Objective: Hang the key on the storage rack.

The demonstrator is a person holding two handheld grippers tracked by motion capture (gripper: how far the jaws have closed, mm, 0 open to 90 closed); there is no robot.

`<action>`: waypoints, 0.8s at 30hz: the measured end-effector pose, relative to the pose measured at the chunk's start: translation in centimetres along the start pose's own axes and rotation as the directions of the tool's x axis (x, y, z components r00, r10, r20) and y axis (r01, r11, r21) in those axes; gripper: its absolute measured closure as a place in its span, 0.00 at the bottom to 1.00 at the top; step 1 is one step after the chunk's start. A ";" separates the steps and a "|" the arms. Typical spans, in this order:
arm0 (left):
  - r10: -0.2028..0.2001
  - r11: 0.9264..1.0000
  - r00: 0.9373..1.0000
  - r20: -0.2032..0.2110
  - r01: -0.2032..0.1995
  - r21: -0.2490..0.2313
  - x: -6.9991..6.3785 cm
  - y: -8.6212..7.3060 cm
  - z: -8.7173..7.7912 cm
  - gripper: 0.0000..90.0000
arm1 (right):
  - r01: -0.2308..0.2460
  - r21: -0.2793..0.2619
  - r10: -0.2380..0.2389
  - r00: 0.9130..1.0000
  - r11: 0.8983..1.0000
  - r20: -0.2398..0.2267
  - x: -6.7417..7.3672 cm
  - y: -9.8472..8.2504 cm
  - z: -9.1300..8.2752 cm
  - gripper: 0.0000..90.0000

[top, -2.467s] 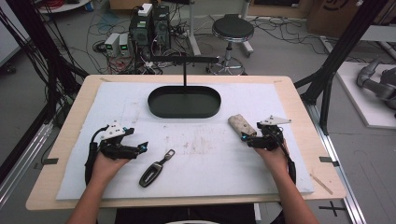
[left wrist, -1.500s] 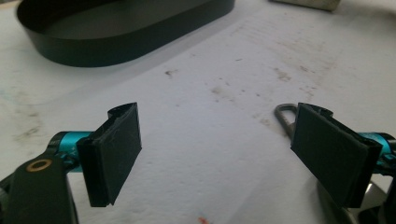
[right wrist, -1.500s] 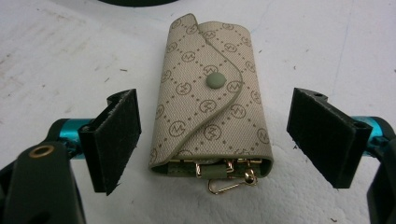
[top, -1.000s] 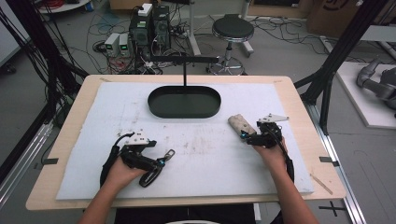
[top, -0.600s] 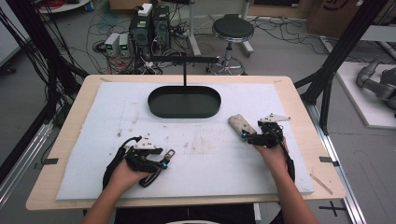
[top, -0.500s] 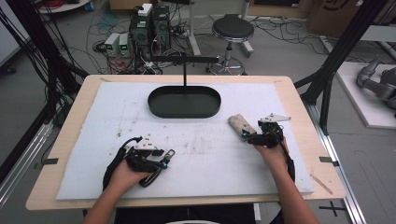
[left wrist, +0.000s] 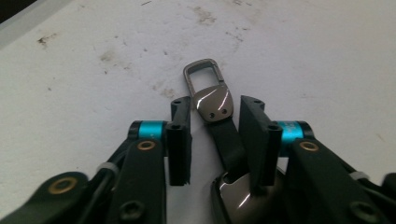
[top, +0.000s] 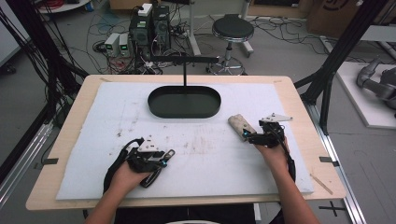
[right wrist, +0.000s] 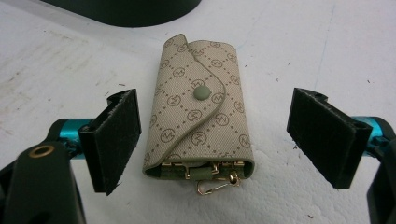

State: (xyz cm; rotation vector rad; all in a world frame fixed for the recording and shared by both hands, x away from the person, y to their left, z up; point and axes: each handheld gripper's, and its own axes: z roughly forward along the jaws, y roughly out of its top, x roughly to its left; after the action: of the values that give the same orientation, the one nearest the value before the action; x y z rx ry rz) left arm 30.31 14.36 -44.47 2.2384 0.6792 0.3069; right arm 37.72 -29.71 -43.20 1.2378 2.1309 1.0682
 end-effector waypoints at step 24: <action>0.071 0.995 0.997 0.029 -0.069 -0.066 -0.5 0.4 -0.8 0.98 | -0.008 -0.006 0.008 1.000 1.000 -0.003 -0.1 0.0 -0.1 0.20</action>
State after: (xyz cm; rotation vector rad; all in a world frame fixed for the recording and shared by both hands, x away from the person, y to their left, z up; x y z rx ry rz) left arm 29.74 14.37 -43.64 2.2035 0.5673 0.3230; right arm 37.68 -29.79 -43.13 1.2441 2.1243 1.0799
